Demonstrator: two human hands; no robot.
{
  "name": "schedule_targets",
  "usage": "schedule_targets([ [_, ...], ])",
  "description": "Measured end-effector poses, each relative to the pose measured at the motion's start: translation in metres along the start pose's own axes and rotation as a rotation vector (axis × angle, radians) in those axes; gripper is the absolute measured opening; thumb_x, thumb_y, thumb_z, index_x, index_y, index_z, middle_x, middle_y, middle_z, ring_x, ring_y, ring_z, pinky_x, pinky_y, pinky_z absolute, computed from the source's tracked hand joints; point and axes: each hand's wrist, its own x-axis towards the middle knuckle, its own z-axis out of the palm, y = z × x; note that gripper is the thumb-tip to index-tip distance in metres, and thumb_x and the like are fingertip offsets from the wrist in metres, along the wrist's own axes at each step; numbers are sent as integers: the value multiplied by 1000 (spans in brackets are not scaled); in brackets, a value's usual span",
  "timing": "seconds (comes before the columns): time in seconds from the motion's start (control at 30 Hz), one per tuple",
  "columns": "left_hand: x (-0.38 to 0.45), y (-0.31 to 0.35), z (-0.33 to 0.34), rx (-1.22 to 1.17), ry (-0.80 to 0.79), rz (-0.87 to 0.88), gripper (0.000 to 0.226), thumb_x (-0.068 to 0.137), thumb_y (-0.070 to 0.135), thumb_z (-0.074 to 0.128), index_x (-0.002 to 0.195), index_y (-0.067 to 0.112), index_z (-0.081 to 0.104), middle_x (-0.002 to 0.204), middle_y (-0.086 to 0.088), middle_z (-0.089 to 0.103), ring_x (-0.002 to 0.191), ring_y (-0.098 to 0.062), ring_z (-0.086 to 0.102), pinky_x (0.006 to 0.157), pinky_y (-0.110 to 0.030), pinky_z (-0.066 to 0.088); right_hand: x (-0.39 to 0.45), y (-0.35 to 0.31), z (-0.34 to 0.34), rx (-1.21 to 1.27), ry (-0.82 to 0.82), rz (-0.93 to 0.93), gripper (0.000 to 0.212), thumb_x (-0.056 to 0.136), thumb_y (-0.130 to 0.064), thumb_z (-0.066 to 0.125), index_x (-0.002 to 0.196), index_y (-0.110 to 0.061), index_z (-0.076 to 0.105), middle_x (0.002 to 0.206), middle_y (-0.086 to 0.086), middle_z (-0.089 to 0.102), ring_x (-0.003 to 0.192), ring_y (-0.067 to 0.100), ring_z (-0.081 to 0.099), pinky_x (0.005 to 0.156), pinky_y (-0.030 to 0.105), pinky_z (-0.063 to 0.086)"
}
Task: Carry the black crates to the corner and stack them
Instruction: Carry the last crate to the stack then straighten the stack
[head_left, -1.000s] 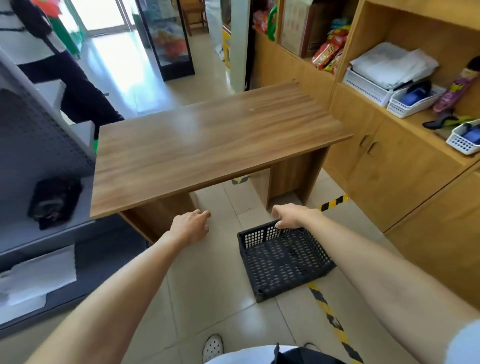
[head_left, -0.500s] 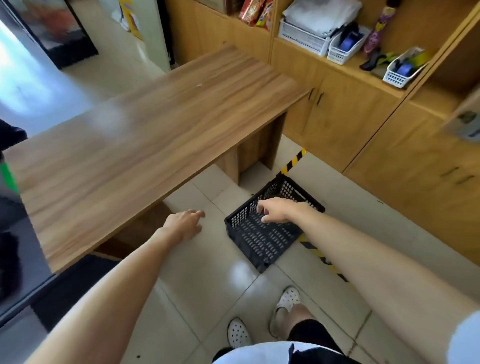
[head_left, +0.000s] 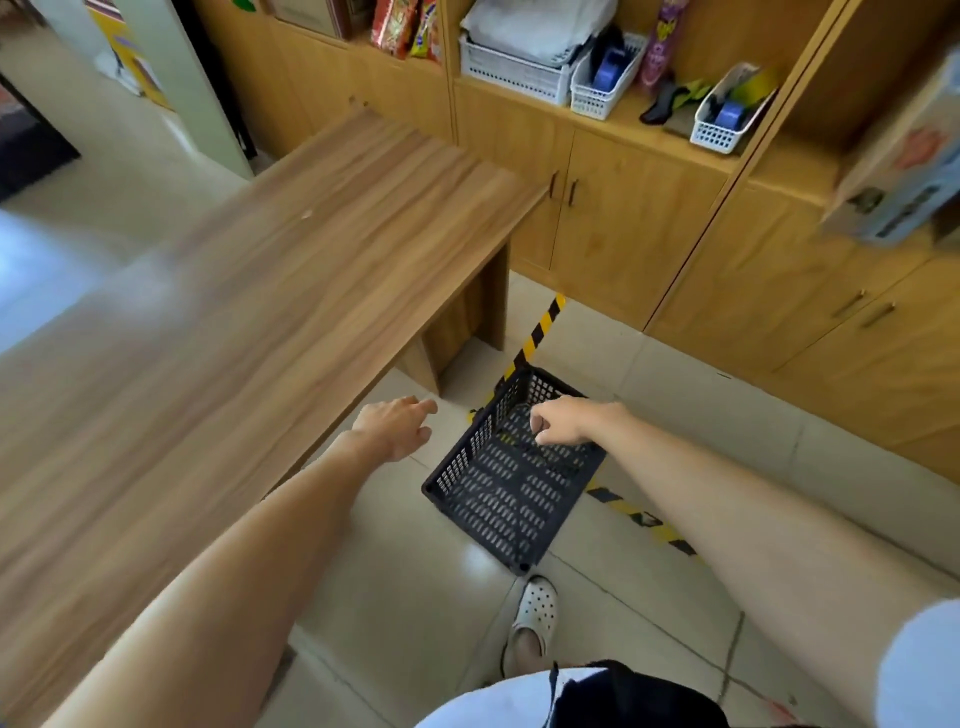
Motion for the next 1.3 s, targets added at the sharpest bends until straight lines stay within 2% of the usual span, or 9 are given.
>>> schedule_targets([
  [0.23, 59, 0, -35, 18, -8, 99, 41, 101, 38, 38, 140, 26, 39, 133, -5, 54, 117, -28, 57, 84, -43, 54, 8, 23, -57, 108, 139, 17, 28, 98, -28, 48, 123, -18, 55, 126, 7, 56, 108, 27, 56, 90, 42, 48],
  [0.37, 91, -3, -51, 85, -43, 198, 41, 102, 36, 35, 141, 26, 38, 132, -4, 53, 118, -28, 56, 85, -41, 50, 8, 36, -53, 155, 114, 92, 28, 98, -25, 48, 123, -14, 55, 122, 9, 58, 100, 26, 55, 77, 35, 41],
  [0.53, 135, -18, -75, 115, -76, 321, 42, 102, 35, 36, 144, 28, 36, 133, -4, 52, 116, -28, 57, 84, -40, 50, 15, 41, -43, 266, 77, 260, 29, 96, -27, 51, 122, -16, 58, 125, 9, 58, 110, 28, 57, 92, 41, 46],
  [0.8, 179, -24, -73, 177, -196, 524, 44, 101, 34, 35, 144, 27, 35, 137, -8, 53, 118, -33, 56, 93, -45, 49, 40, 4, -45, 529, 227, 315, 27, 97, -29, 50, 121, -21, 59, 123, 3, 61, 107, 25, 59, 93, 41, 49],
  [0.93, 192, -13, -59, 213, -250, 581, 45, 102, 35, 34, 146, 26, 34, 139, -9, 51, 120, -33, 55, 94, -48, 49, 50, 8, -21, 600, 207, 339, 27, 98, -30, 47, 122, -21, 58, 126, 3, 60, 111, 25, 57, 97, 42, 47],
  [1.07, 213, -4, -39, 161, -269, 553, 42, 103, 35, 34, 144, 28, 39, 141, -4, 50, 123, -29, 54, 98, -46, 47, 54, 23, 21, 613, 49, 389, 34, 102, -26, 41, 130, -12, 54, 130, 6, 57, 114, 27, 56, 94, 40, 47],
  [1.17, 234, 4, -19, 14, -288, 430, 38, 102, 32, 38, 137, 26, 48, 133, -3, 58, 117, -27, 57, 95, -41, 48, 65, 46, 52, 588, -46, 437, 33, 100, -23, 40, 127, -10, 55, 119, 10, 62, 97, 26, 60, 85, 42, 49],
  [1.23, 254, 9, -2, -84, -313, 344, 36, 100, 30, 42, 134, 25, 52, 129, -5, 60, 113, -28, 58, 95, -41, 50, 73, 64, 66, 596, -34, 479, 33, 100, -21, 40, 127, -9, 54, 122, 11, 61, 94, 25, 58, 77, 37, 48],
  [1.3, 275, 14, 18, -173, -343, 280, 36, 98, 27, 46, 134, 24, 52, 129, -8, 60, 116, -31, 55, 96, -39, 48, 83, 81, 75, 602, 28, 530, 34, 100, -21, 39, 128, -12, 54, 129, 10, 58, 106, 27, 57, 80, 33, 47],
])
